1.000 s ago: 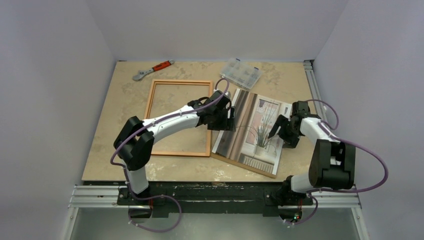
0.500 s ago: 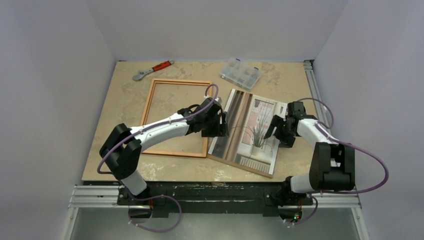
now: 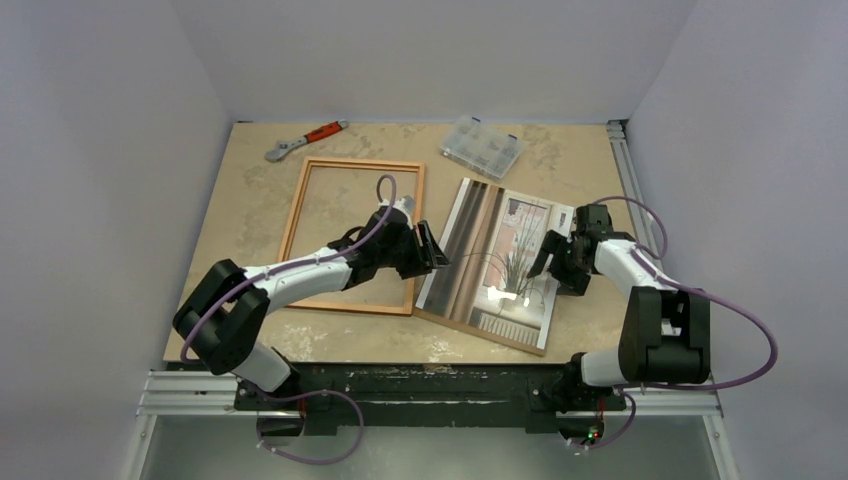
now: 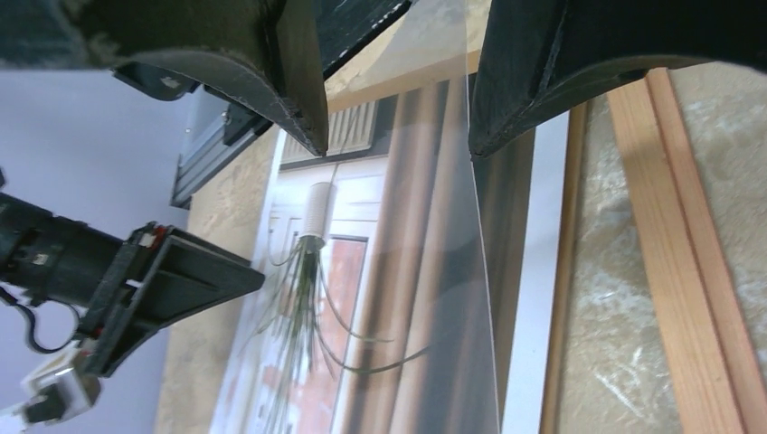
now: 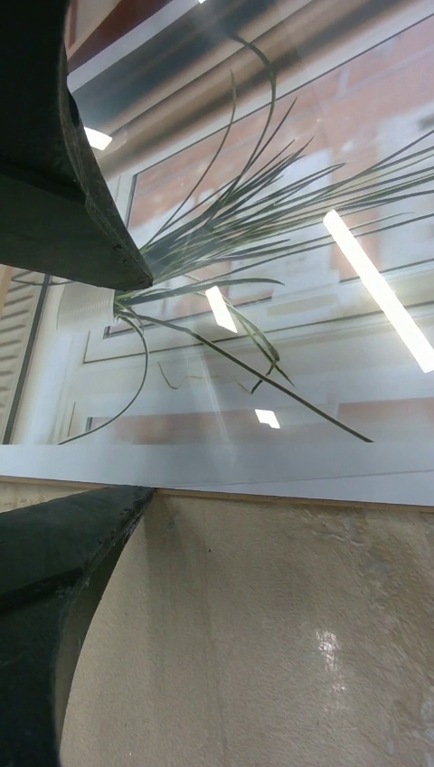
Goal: Put the photo into the frame
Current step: Pick up the photo frame item at the center of the board.
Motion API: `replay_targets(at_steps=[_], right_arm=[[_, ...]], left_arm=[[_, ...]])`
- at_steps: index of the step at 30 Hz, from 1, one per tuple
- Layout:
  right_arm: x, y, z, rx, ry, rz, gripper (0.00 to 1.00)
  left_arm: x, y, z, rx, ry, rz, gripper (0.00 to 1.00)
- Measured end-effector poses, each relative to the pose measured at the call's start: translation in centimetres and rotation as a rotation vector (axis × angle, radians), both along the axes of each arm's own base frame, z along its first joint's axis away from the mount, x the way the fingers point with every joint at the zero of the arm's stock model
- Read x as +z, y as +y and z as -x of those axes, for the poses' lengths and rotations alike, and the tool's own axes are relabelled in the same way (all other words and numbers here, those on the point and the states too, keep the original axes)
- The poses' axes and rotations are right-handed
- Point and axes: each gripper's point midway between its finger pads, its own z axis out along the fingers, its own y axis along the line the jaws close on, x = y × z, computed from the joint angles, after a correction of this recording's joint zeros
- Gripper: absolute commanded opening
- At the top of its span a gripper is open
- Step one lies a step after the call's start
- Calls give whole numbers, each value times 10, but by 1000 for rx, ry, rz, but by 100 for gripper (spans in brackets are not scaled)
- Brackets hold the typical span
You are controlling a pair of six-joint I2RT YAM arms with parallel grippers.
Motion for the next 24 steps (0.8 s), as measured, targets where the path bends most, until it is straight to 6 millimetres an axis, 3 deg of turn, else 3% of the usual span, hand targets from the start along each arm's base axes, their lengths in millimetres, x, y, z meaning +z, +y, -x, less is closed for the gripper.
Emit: replay_targets(at_steps=[13, 20, 24], right_arm=[[1, 2, 0, 1, -16, -21, 78], [6, 23, -1, 24, -28, -135, 77], [7, 29, 0, 28, -26, -167, 78]], left_arm=[[20, -12, -11, -9, -19, 269, 56], [2, -14, 3, -56, 81, 177, 54], [-8, -4, 7, -41, 106, 109, 45]])
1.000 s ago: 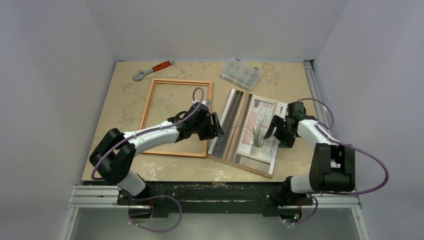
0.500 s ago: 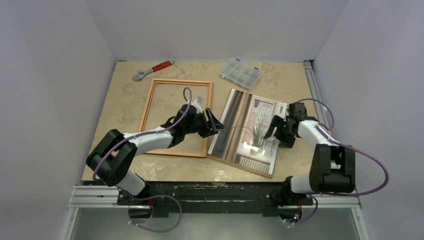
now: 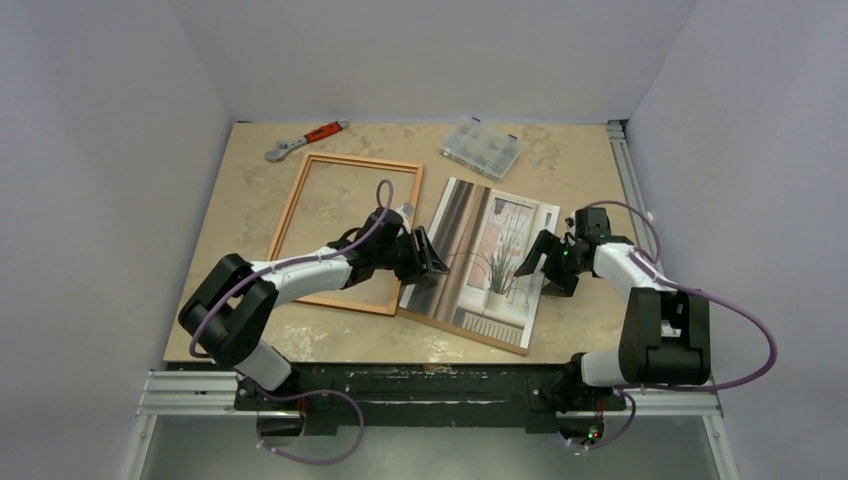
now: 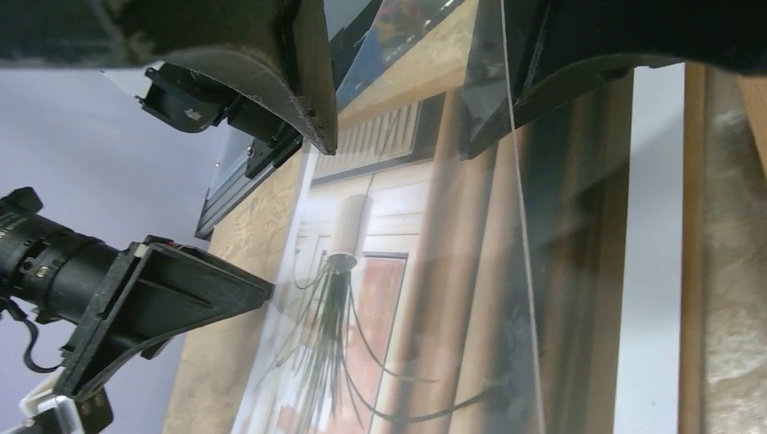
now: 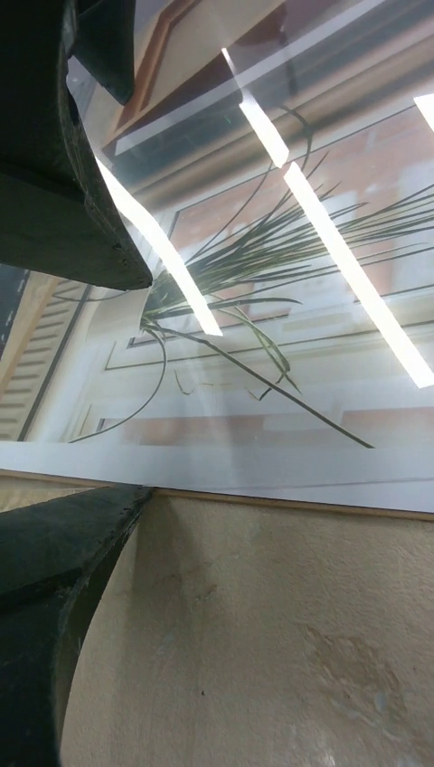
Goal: Put the photo into the frame
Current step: Pick up the photo frame item at the center of the board, then place the photo frame item at the center of the board.
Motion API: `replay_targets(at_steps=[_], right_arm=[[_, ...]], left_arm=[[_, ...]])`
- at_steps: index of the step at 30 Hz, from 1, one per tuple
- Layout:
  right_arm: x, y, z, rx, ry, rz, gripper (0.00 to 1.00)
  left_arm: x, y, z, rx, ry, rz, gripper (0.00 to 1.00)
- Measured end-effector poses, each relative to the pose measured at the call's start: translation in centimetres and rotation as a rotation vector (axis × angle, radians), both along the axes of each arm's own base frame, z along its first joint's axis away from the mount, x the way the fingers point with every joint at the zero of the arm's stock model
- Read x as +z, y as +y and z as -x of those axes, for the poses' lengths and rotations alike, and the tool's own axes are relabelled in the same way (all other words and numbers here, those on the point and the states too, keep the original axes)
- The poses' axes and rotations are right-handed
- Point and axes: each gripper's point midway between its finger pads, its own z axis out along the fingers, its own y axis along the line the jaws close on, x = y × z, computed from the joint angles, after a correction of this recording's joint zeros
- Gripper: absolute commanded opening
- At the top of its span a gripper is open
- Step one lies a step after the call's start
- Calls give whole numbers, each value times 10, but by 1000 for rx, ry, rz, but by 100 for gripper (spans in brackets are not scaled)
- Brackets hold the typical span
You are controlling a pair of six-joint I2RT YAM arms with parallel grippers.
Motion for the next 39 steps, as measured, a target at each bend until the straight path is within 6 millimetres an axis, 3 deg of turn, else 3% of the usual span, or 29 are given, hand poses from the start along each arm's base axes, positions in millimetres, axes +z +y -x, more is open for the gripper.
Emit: replay_targets(at_steps=[4, 10, 15, 19, 22, 25, 31, 36, 38, 39], right_arm=[[1, 3, 1, 5, 0, -16, 78], [3, 4, 2, 8, -2, -19, 78], [8, 5, 12, 13, 17, -10, 79], [15, 0, 18, 6, 21, 21, 80], [24, -2, 16, 3, 1, 36, 90], [38, -4, 12, 5, -40, 46, 93], [62, -5, 3, 16, -109, 55, 94], [64, -3, 4, 26, -111, 52, 94], [64, -2, 5, 31, -108, 48, 94], [65, -1, 5, 35, -108, 43, 95]], left_arm=[[-2, 8, 3, 3, 0, -38, 33], [10, 13, 4, -1, -37, -56, 14], [37, 18, 2, -11, -99, -51, 0], [62, 28, -2, 1, -157, -33, 0], [76, 42, -5, 27, -190, -32, 0], [88, 59, -8, 59, -219, -41, 0], [105, 108, -16, 154, -267, -89, 0], [96, 159, -24, 264, -263, -204, 0], [84, 180, -23, 296, -237, -272, 9], [79, 188, -23, 308, -224, -298, 26]])
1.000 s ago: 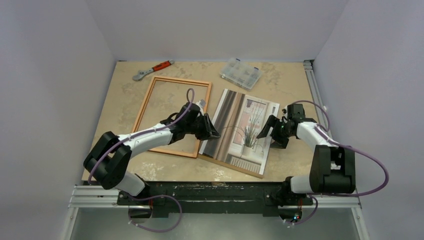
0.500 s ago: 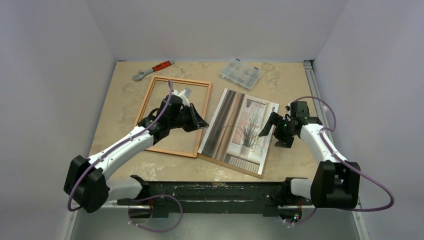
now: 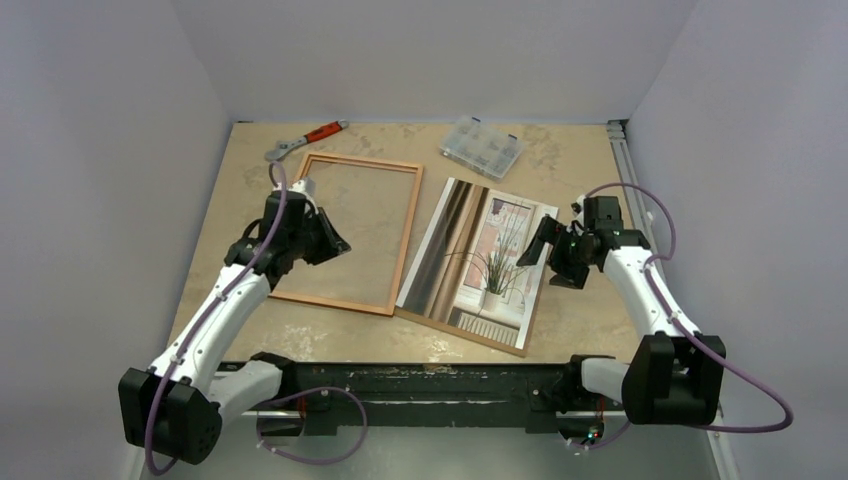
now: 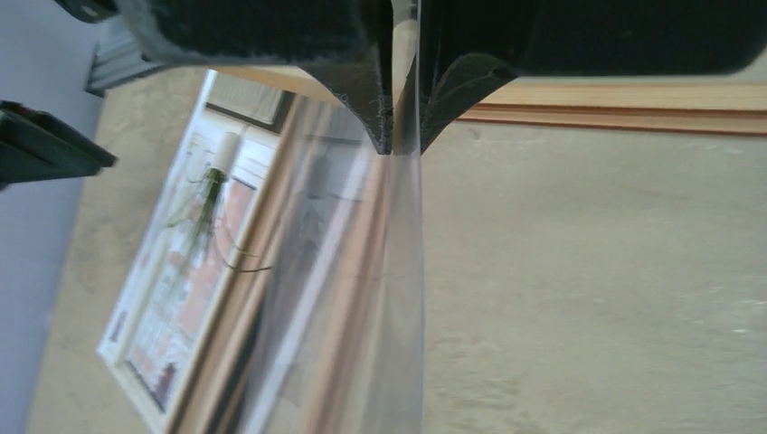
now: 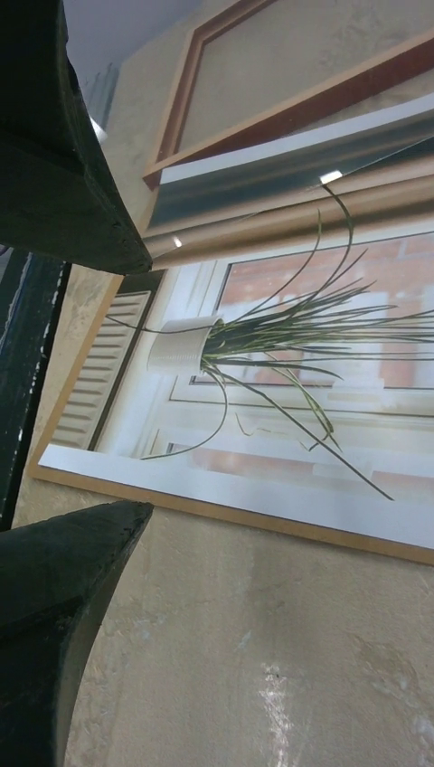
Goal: Put the photo into the frame
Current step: Place the photo frame item at the center of the board.
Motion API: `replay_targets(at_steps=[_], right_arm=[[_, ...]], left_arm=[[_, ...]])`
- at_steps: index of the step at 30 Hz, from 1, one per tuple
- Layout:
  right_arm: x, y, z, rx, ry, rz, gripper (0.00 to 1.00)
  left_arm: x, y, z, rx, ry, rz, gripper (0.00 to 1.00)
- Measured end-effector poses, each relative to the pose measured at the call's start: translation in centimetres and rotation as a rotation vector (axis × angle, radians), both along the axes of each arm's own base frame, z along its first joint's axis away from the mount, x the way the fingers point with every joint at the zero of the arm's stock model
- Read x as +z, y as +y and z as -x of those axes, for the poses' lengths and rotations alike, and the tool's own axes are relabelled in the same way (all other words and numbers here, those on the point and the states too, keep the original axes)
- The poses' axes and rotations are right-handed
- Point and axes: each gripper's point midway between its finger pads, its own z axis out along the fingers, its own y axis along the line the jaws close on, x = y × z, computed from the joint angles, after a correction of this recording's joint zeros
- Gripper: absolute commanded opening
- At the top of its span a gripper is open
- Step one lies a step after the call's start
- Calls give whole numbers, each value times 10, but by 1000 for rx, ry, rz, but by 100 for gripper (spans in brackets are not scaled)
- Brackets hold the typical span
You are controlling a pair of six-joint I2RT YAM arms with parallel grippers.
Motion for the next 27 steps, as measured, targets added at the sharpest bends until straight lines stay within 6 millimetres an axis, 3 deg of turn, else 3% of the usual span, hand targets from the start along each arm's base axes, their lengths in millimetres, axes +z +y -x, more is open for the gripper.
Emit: replay_targets(at_steps=[3, 4, 6, 11, 15, 18, 22, 27], right_arm=[[0, 4, 1, 17, 2, -15, 98], [0, 7, 1, 27, 3, -17, 98], [0, 11, 3, 47, 5, -17, 99], [8, 30, 1, 111, -22, -42, 98], [16, 51, -7, 171, -63, -86, 97], [16, 79, -15, 242, -80, -147, 96], [9, 116, -25, 338, -75, -207, 92], [-4, 156, -52, 403, -73, -275, 86]], left_arm=[[-20, 29, 6, 49, 57, -105, 73], [-25, 38, 10, 61, 79, -138, 85], [-33, 52, 17, 83, 121, -201, 93], [-37, 77, 29, 120, 181, -332, 94], [-31, 77, 33, 118, 165, -326, 92], [-29, 69, 35, 94, 135, -278, 90], [-49, 59, 43, 66, 155, -225, 89], [-84, 58, 61, 70, 243, -204, 89]])
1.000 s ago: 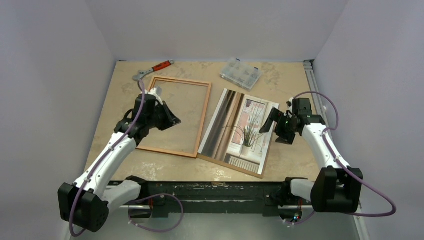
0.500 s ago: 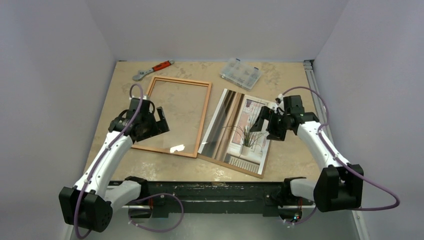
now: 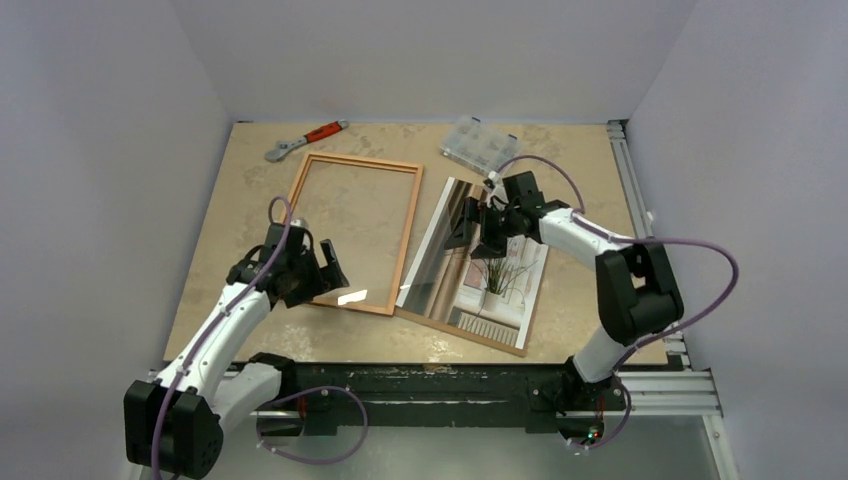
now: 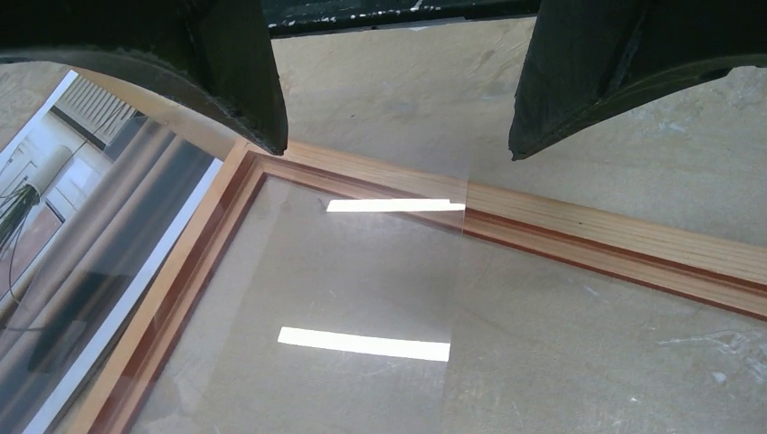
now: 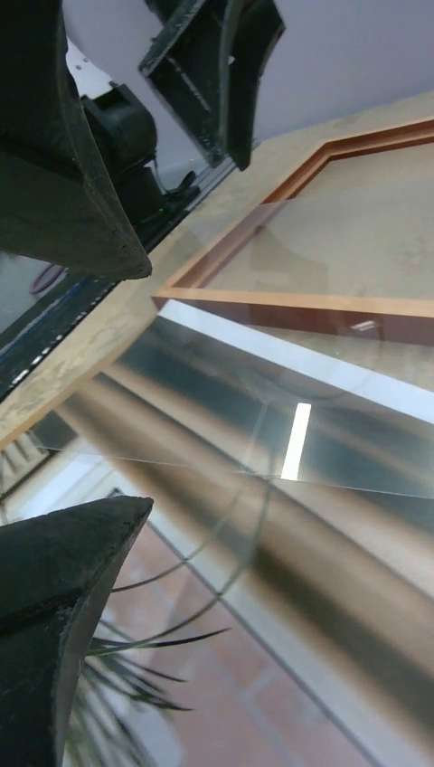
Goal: Put the photo into the frame
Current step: Place the photo frame item at the center of the board, then pick up the photo frame item at the center of the board.
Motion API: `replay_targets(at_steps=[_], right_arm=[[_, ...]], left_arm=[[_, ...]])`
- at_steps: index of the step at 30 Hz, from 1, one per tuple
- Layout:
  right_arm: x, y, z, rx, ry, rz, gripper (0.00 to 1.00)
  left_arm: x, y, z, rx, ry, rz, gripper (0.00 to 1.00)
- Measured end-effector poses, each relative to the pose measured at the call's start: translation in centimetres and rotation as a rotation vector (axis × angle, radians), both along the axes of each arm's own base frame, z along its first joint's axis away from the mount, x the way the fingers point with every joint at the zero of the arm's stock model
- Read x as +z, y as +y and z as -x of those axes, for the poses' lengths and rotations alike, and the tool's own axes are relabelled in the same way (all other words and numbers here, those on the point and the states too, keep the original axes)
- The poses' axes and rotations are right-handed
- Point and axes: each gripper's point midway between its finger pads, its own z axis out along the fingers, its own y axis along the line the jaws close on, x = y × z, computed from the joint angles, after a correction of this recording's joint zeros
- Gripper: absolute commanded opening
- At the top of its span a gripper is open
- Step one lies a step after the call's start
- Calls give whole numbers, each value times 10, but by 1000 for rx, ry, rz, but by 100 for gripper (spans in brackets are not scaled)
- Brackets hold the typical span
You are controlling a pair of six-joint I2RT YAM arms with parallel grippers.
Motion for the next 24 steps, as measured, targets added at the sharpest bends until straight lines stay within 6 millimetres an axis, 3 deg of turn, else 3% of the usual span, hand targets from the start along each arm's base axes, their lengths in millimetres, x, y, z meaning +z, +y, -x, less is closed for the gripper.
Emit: replay_targets(at_steps=[6, 10, 17, 24], right_arm=[[-27, 22, -35, 8, 32, -33, 83], [-44, 26, -42, 2, 61, -32, 83], [-42, 30, -46, 9, 51, -60, 83], [-41, 38, -51, 12, 31, -110, 82]], left_arm=[[-8, 5, -4, 32, 15, 2, 90], [-14, 11, -12, 55, 30, -6, 92], [-24, 20, -38, 62, 90, -21, 93], [-41, 9, -53, 36, 141, 46, 87]])
